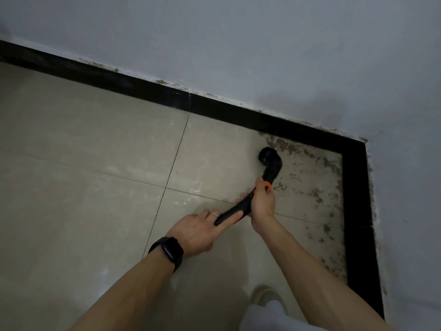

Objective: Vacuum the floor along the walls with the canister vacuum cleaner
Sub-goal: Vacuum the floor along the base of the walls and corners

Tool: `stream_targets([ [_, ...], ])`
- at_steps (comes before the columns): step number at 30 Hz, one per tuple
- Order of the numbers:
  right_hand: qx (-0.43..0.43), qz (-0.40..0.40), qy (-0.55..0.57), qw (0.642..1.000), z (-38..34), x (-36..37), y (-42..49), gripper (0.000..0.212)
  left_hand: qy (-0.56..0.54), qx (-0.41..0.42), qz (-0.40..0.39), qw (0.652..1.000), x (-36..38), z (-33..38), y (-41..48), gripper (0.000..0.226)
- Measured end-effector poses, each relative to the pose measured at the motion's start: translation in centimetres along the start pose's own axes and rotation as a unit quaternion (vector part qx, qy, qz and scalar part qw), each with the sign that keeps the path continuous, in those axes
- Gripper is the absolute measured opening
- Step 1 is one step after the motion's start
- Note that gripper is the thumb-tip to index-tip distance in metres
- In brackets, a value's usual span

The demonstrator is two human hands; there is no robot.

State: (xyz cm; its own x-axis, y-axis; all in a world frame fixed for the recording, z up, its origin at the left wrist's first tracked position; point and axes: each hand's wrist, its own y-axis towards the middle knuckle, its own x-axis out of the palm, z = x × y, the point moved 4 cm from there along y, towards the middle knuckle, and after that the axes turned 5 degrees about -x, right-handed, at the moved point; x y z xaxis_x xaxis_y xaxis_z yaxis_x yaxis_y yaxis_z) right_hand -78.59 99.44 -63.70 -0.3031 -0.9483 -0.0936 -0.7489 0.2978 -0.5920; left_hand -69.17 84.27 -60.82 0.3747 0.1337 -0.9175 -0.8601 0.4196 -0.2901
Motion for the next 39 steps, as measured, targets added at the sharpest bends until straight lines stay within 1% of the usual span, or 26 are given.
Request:
stream_targets([
  [3,0.002,-0.018,-0.042,0.999,1.5,0.8,-0.9,0.043,-0.016,-0.007,-0.001,1.0,1.0,-0.5,-1.6,0.109],
  [5,0.004,-0.022,-0.048,0.999,2.1,1.5,-1.4,0.051,-0.022,-0.01,0.004,1.0,1.5,-1.1,-2.4,0.111],
  [7,0.0,-0.019,-0.052,0.998,2.4,2.0,-1.7,0.052,-0.015,-0.007,0.015,1.0,1.8,-1.6,-2.7,0.113],
  [10,0.002,-0.006,-0.047,0.999,2.4,2.0,-1.9,0.05,0.0,0.007,0.038,0.999,1.9,-1.9,-2.4,0.115],
  [13,0.003,0.013,-0.04,0.999,1.7,1.5,-1.2,0.044,0.003,0.012,0.036,0.999,1.6,-1.7,-1.4,0.112],
  [19,-0.013,0.01,-0.03,0.999,-0.5,0.8,1.7,0.033,-0.037,-0.031,0.012,0.999,0.8,0.2,1.8,0.105],
  [22,-0.017,0.0,-0.033,0.999,-1.2,1.4,3.0,0.034,-0.052,-0.056,0.004,0.997,0.7,0.3,3.0,0.104],
  [27,-0.022,-0.024,-0.025,0.999,-1.4,2.7,4.4,0.035,-0.028,-0.076,0.012,0.997,0.6,-0.8,3.9,0.104],
  [32,-0.025,-0.044,-0.021,0.998,-1.8,4.1,5.3,0.033,-0.025,-0.092,0.018,0.995,0.1,-1.7,4.3,0.099],
  [35,-0.029,-0.048,-0.022,0.998,-2.1,4.8,5.6,0.03,-0.031,-0.099,0.027,0.994,0.1,-2.4,4.4,0.1],
  [39,-0.024,-0.063,-0.022,0.997,-1.9,5.8,5.6,0.034,-0.035,-0.108,0.031,0.993,0.1,-3.4,4.0,0.102],
])
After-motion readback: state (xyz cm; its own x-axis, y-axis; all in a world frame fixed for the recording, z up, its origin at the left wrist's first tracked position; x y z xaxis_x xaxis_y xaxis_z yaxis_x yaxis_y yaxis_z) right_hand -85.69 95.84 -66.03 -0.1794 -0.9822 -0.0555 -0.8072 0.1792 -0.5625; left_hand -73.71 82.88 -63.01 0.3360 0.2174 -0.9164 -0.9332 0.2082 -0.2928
